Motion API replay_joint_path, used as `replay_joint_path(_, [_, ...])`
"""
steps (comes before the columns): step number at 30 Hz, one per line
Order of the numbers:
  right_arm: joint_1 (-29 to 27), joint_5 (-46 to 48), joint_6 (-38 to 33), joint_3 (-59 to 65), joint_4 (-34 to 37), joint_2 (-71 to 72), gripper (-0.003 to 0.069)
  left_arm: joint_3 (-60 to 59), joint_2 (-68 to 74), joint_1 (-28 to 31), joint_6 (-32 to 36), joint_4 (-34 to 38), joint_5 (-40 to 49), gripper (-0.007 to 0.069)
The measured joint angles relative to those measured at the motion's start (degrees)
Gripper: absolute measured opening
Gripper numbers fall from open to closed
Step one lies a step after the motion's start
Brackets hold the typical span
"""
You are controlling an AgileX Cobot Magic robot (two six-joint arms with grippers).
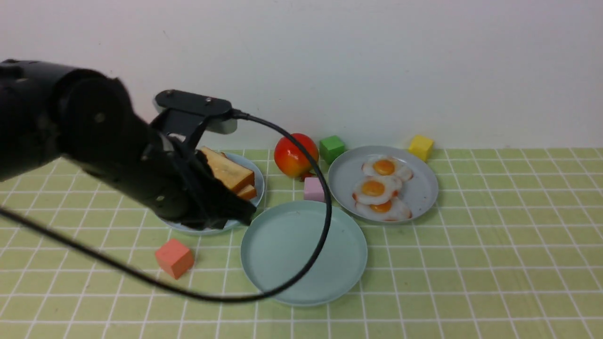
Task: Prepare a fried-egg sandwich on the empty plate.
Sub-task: Use the left arm to grab a slice of bread
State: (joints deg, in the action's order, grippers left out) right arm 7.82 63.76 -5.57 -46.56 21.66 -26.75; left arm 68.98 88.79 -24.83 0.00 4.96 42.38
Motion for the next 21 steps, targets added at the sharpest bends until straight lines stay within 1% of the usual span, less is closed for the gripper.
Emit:
replay_joint_path(3, [1.3, 2.7, -1.5, -5.1, 0.2, -2.6, -0.0004, 8.0, 8.5, 2.6, 0.0, -0.7, 0.8, -0.0013])
replay_joint_path(4, [1.4, 2.7, -1.5, -5.5, 0.2, -2.7, -0.0004, 8.6, 8.5, 2.7, 0.0, -0.8, 0.8, -0.0013])
replay_joint_path(5, [1.8, 2.7, -1.9, -6.9, 0.5, -3.0, -0.0004, 12.3, 12.1, 3.8, 0.0, -1.3, 1.1, -0.0013])
replay_joint_path(6, [1.9, 2.7, -2.1, -7.2, 0.6, -3.0, -0.0004, 13.3, 13.6, 4.1, 0.0, -1.4, 1.2, -0.0013])
replay_joint_path(8, [1.9, 2.7, -3.1, -8.4, 1.0, -3.0, -0.0003, 19.5, 19.4, 5.5, 0.0, -3.6, 2.0, -0.0012])
replay_joint_path(9, [1.9, 2.7, -3.3, -8.5, 1.1, -3.0, -0.0003, 19.9, 19.8, 5.5, 0.0, -3.8, 2.1, -0.0011])
replay_joint_path(10, [1.9, 2.8, -3.8, -8.6, 1.3, -3.0, -0.0001, 23.0, 22.9, 5.8, 1.2, -5.8, 2.8, 0.0013])
replay_joint_path(11, [1.9, 2.8, -4.0, -8.6, 1.3, -3.0, -0.0001, 24.1, 24.3, 5.8, 1.9, -6.6, 2.9, 0.0032])
replay_joint_path(13, [1.9, 2.9, -4.4, -8.6, 1.3, -3.0, 0.0001, 26.1, 26.5, 5.8, 3.5, -7.7, 2.4, 0.0097])
replay_joint_path(14, [1.9, 2.9, -4.4, -8.6, 1.3, -3.0, 0.0001, 26.4, 26.7, 5.8, 3.7, -7.8, 2.3, 0.0112])
replay_joint_path(16, [1.9, 2.9, -4.6, -8.6, 1.3, -3.0, 0.0003, 27.1, 28.3, 5.8, 5.3, -7.9, 0.4, 0.0197])
replay_joint_path(17, [1.9, 2.9, -4.6, -8.6, 1.3, -3.0, 0.0002, 27.2, 29.1, 5.8, 6.1, -7.9, -0.6, 0.0257])
replay_joint_path(18, [1.9, 2.9, -4.7, -8.6, 1.3, -3.0, 0.0002, 27.2, 29.4, 5.8, 6.3, -7.9, -0.9, 0.0265])
replay_joint_path(19, [1.9, 2.9, -4.8, -8.6, 1.3, -3.0, 0.0003, 27.2, 30.1, 5.8, 6.7, -8.3, -1.7, 0.0316])
replay_joint_path(20, [1.9, 2.9, -4.8, -8.6, 1.3, -3.0, 0.0004, 27.2, 30.9, 5.8, 7.2, -8.7, -2.5, 0.035])
replay_joint_path(21, [1.9, 2.9, -4.8, -8.6, 1.4, -3.0, 0.0005, 27.2, 31.4, 5.8, 7.3, -9.1, -2.7, 0.0367])
